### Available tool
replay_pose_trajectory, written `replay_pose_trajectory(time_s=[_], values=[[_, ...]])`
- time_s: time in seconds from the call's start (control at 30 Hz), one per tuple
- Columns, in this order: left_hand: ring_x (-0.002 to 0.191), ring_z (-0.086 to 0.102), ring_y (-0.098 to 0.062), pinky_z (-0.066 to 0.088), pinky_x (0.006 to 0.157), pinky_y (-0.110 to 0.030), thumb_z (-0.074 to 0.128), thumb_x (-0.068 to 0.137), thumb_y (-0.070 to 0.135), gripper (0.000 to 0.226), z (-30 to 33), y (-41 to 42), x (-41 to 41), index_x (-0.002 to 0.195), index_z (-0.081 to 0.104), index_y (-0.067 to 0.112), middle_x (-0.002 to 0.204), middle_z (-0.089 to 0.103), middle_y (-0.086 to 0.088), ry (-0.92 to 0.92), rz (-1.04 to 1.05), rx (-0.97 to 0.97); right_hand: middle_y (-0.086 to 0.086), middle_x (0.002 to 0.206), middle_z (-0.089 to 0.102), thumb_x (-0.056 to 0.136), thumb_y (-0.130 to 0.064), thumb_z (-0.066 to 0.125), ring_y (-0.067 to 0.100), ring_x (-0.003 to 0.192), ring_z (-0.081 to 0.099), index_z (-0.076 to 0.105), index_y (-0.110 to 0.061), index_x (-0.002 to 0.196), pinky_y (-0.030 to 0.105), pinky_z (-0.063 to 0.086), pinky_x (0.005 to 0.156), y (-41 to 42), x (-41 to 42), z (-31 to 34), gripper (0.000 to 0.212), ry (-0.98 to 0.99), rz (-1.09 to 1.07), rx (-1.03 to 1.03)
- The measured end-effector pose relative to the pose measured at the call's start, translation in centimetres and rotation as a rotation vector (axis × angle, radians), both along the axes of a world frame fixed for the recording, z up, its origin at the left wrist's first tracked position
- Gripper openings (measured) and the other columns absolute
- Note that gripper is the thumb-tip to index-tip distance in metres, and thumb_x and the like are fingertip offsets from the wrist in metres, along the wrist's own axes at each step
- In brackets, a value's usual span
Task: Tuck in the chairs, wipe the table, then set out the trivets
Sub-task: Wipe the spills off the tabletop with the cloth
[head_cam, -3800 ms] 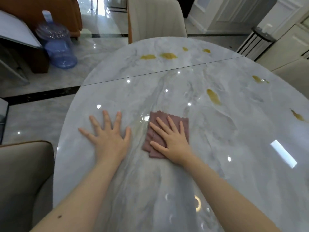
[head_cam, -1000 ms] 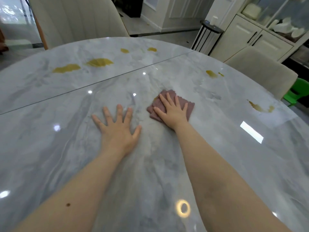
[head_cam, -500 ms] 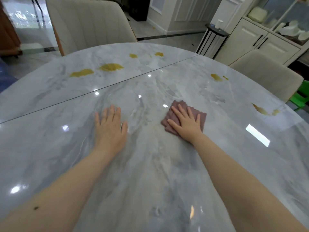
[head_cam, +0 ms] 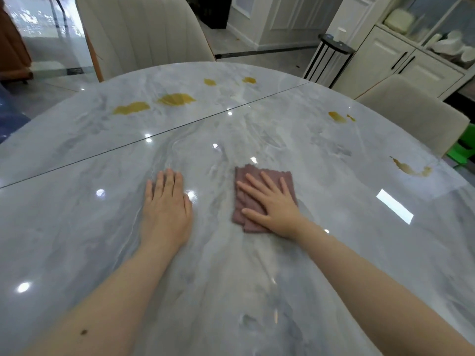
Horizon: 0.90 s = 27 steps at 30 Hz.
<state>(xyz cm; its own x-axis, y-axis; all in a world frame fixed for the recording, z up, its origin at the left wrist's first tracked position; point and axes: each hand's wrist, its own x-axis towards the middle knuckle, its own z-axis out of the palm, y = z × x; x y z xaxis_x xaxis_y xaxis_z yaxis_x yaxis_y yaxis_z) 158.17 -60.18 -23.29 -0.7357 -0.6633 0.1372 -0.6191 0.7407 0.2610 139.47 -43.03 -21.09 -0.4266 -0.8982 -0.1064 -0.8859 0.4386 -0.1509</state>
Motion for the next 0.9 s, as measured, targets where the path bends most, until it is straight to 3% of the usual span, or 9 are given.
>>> replay_pose_trajectory(time_s=[0.2,0.33,0.43,0.53,0.63,0.7,0.8,0.9], values=[[0.146,0.011,-0.026,0.001,0.119,-0.042,0.019,0.097,0.024,0.055,-0.1,0.1,-0.3,0.149,0.017,0.005,0.157,0.016,-0.012,-0.014,0.019,0.010,-0.013,0.160,0.003,0.090,-0.066,0.031,0.023,0.148,-0.007,0.012,-0.049,0.147,0.062,-0.011,0.112,-7.9,-3.7,-0.1,0.062,-0.032,-0.388,0.002],[0.145,0.015,-0.027,0.000,0.117,-0.041,0.010,0.089,0.030,0.065,0.0,0.0,-0.3,0.148,0.022,0.004,0.155,0.021,-0.013,-0.021,0.019,0.003,-0.011,0.160,0.003,0.091,-0.065,0.030,0.026,0.147,-0.009,0.013,-0.045,0.148,0.064,-0.012,0.110,-13.5,0.3,-0.1,0.064,-0.045,-0.285,-0.015],[0.143,0.022,-0.030,0.007,0.117,-0.043,0.007,0.086,0.033,0.070,0.0,-0.2,-0.2,0.145,0.029,0.002,0.152,0.027,-0.016,-0.026,0.001,-0.020,-0.014,0.160,0.007,0.092,-0.062,0.034,0.023,0.148,-0.006,0.016,-0.047,0.147,0.061,-0.013,0.111,-11.7,4.0,-0.2,0.060,-0.030,-0.101,-0.056],[0.138,0.032,-0.035,0.016,0.115,-0.048,0.013,0.087,0.031,0.066,0.1,-0.2,-0.3,0.141,0.036,-0.001,0.147,0.036,-0.019,-0.003,-0.011,-0.008,-0.019,0.158,0.008,0.087,-0.067,0.034,0.018,0.148,-0.006,0.014,-0.052,0.145,0.058,-0.011,0.113,-5.8,4.1,-0.3,0.063,-0.017,-0.054,-0.063],[0.138,0.031,-0.035,0.017,0.115,-0.048,0.013,0.089,0.029,0.064,-0.1,-0.1,-0.1,0.141,0.036,-0.001,0.147,0.037,-0.019,0.011,-0.008,0.002,-0.022,0.157,0.006,0.076,-0.077,0.025,0.016,0.148,-0.005,0.012,-0.056,0.143,0.058,-0.008,0.114,-0.5,0.5,0.0,0.071,-0.015,-0.185,-0.025],[0.141,0.026,-0.033,0.013,0.117,-0.046,0.014,0.090,0.027,0.062,0.0,0.0,0.0,0.143,0.031,0.001,0.150,0.032,-0.016,0.003,0.001,0.004,-0.020,0.158,0.006,0.080,-0.075,0.032,0.017,0.148,-0.005,0.013,-0.055,0.143,0.058,-0.007,0.114,0.5,-2.7,0.2,0.068,-0.031,-0.341,-0.018],[0.144,0.016,-0.029,0.005,0.118,-0.043,0.021,0.097,0.022,0.053,0.1,0.1,-0.1,0.147,0.021,0.004,0.155,0.022,-0.013,-0.016,0.001,0.005,-0.015,0.159,0.005,0.088,-0.067,0.035,0.022,0.148,-0.007,0.013,-0.051,0.146,0.062,-0.009,0.112,-2.1,-4.5,0.1,0.064,-0.028,-0.491,-0.008],[0.145,0.011,-0.028,0.002,0.118,-0.042,0.028,0.097,0.021,0.054,0.5,0.1,-0.1,0.148,0.018,0.004,0.157,0.017,-0.012,0.005,0.001,0.035,-0.012,0.160,0.004,0.088,-0.068,0.033,0.025,0.147,-0.008,0.013,-0.048,0.147,0.063,-0.011,0.111,-5.3,-2.6,-0.1,0.066,-0.032,-0.468,-0.031]])
